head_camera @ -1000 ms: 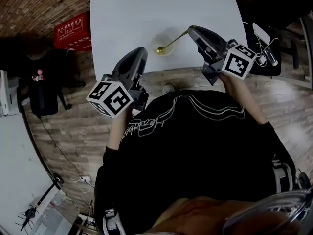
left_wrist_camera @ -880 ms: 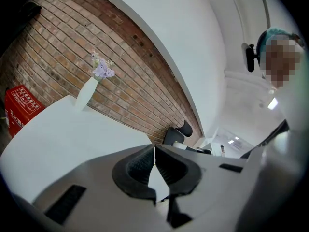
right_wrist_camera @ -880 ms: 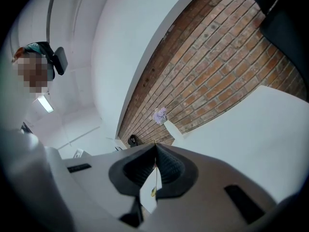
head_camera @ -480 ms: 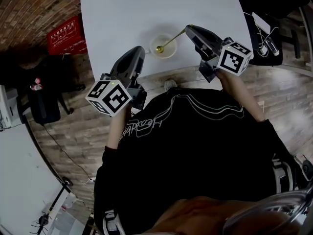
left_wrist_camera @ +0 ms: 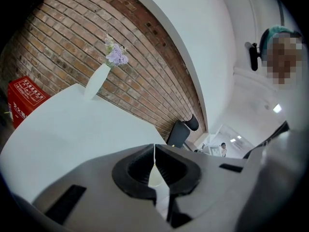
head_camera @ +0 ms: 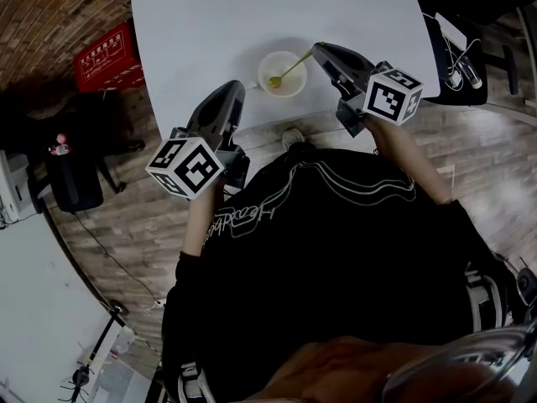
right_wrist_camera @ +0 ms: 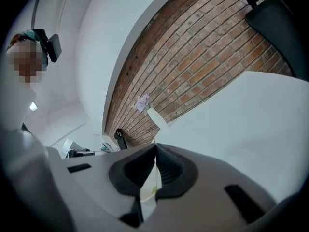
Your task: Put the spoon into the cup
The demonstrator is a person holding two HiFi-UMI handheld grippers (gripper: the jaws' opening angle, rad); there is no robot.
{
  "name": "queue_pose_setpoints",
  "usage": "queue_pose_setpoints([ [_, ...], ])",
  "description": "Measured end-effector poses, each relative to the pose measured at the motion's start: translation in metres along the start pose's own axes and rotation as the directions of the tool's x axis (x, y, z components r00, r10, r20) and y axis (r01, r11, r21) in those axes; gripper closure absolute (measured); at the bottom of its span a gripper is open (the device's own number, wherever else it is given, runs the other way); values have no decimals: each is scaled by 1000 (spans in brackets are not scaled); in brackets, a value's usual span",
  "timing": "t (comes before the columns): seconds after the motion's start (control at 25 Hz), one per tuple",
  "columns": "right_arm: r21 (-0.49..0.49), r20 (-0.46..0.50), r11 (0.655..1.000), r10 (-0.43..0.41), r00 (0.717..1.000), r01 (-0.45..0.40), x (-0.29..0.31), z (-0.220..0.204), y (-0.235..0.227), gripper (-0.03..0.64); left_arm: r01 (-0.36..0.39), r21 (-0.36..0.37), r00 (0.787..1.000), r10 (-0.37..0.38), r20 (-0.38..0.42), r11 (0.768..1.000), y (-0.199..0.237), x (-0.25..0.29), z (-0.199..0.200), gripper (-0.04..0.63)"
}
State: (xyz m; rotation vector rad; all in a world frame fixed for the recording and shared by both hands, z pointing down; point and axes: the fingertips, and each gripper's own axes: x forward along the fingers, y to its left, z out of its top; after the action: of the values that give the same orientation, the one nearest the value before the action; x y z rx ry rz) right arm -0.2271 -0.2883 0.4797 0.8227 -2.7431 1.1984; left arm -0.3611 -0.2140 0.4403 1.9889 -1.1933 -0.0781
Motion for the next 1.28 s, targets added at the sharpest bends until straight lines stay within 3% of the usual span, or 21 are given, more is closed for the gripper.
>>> queue_pose_setpoints([
  [1.04, -61, -56, 998, 14, 998, -17, 15, -23, -10, 612, -33, -18, 999, 33, 5, 999, 10, 0, -6, 588],
  [1.16, -86, -57, 996, 30, 998, -35, 10, -17, -8, 531, -28, -13, 999, 28, 16, 1000, 5, 0, -5, 588],
  [1.28, -177, -62, 984, 13, 998, -24, -4, -6, -8, 529, -7, 24, 1000, 7, 26, 1000, -9, 0, -5, 588],
])
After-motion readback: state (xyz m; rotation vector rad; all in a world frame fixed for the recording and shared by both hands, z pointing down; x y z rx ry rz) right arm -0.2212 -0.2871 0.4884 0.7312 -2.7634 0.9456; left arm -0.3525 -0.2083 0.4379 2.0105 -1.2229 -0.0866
